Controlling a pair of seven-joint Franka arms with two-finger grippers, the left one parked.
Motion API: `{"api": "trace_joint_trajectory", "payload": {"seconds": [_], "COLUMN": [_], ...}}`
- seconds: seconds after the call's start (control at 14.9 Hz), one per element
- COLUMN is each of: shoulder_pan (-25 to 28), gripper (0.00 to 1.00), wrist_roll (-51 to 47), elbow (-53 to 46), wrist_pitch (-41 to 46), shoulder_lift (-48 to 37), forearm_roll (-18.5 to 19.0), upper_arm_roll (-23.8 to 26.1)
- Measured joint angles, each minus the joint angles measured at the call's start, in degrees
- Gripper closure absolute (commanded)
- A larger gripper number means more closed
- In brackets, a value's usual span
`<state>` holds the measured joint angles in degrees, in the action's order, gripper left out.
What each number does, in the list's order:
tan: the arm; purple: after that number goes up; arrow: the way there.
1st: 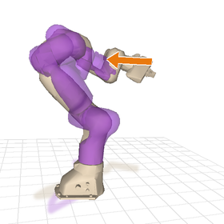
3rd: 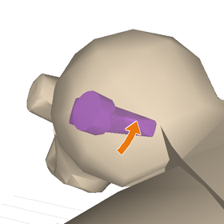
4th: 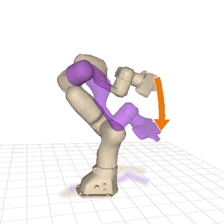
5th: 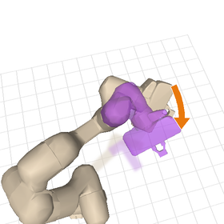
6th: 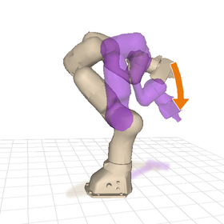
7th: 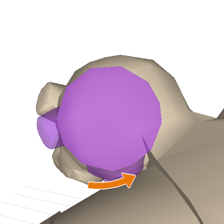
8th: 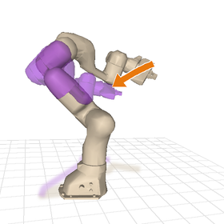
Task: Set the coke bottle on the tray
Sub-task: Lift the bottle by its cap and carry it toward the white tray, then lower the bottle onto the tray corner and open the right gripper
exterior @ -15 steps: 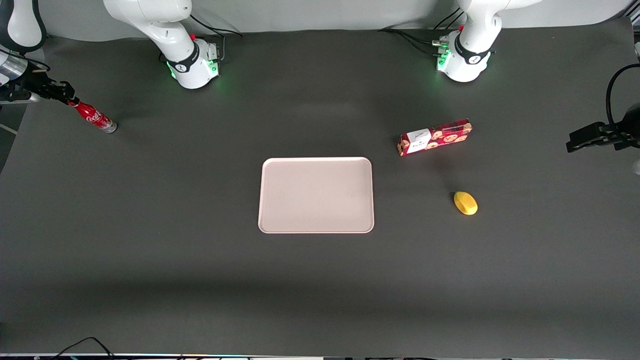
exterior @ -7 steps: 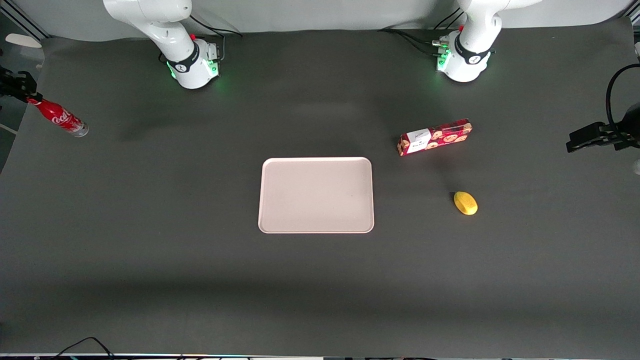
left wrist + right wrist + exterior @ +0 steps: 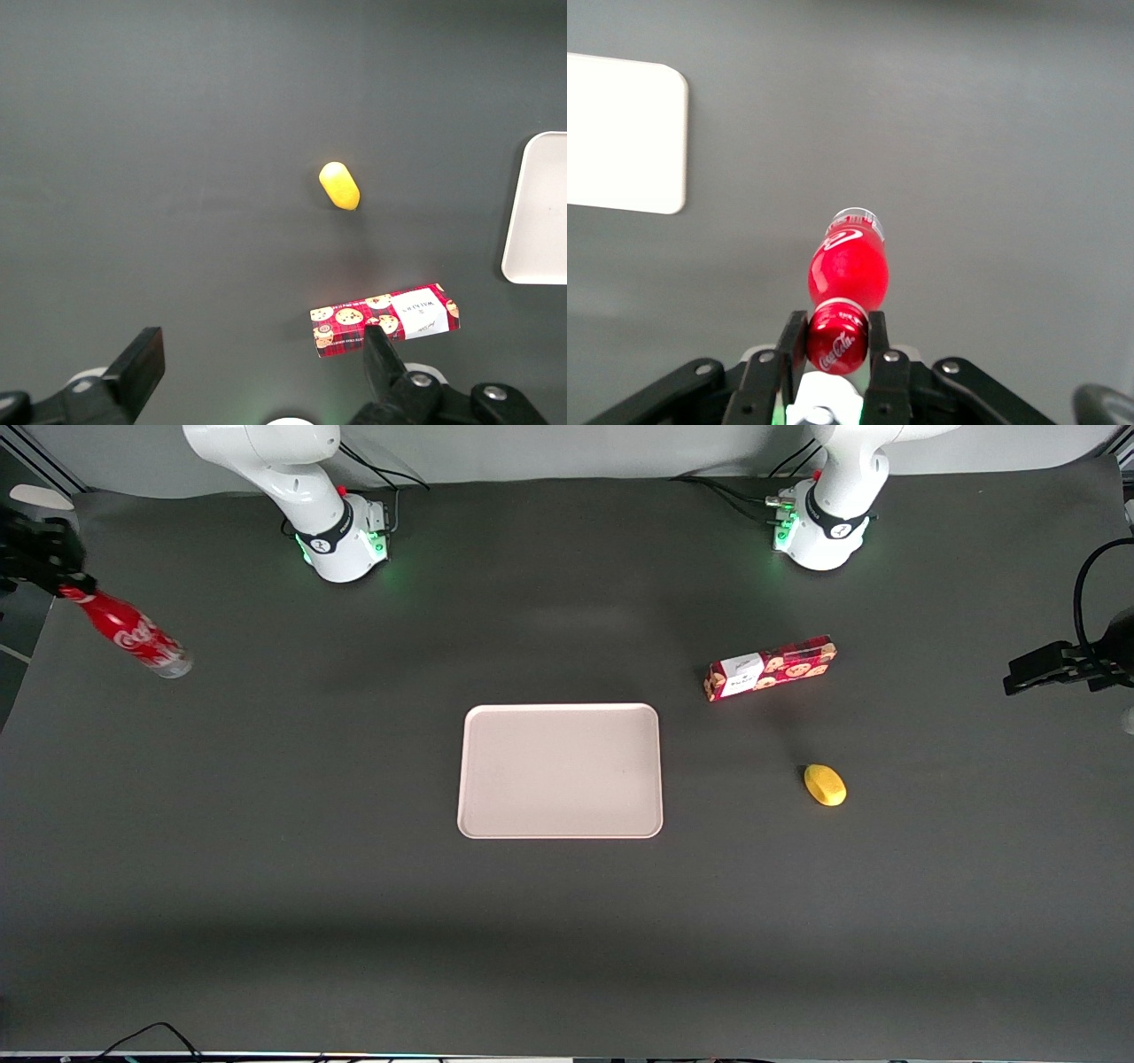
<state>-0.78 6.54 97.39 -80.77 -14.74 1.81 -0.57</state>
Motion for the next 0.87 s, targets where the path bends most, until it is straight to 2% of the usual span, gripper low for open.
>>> {"api": "trace_joint_trajectory", "payload": {"seconds": [0.2, 0.4, 0.67, 0.87], "shoulder_pan": [0.36, 1.03, 2.25, 3.97], "gripper": [0.90, 0.90, 0.89, 0.89], "wrist_roll": [-13.79, -26.83, -44.53, -54.53], "elbow": [-6.48, -12.75, -14.77, -13.38], "wrist_pitch": [0.18, -0.06, -9.04, -16.44], "shoulder_lift": [6.57, 15.04, 26.12, 34.08], "forearm_roll": [-5.53, -6.51, -6.14, -0.50], "upper_arm_roll": [9.09, 16.80, 25.76, 29.85]}}
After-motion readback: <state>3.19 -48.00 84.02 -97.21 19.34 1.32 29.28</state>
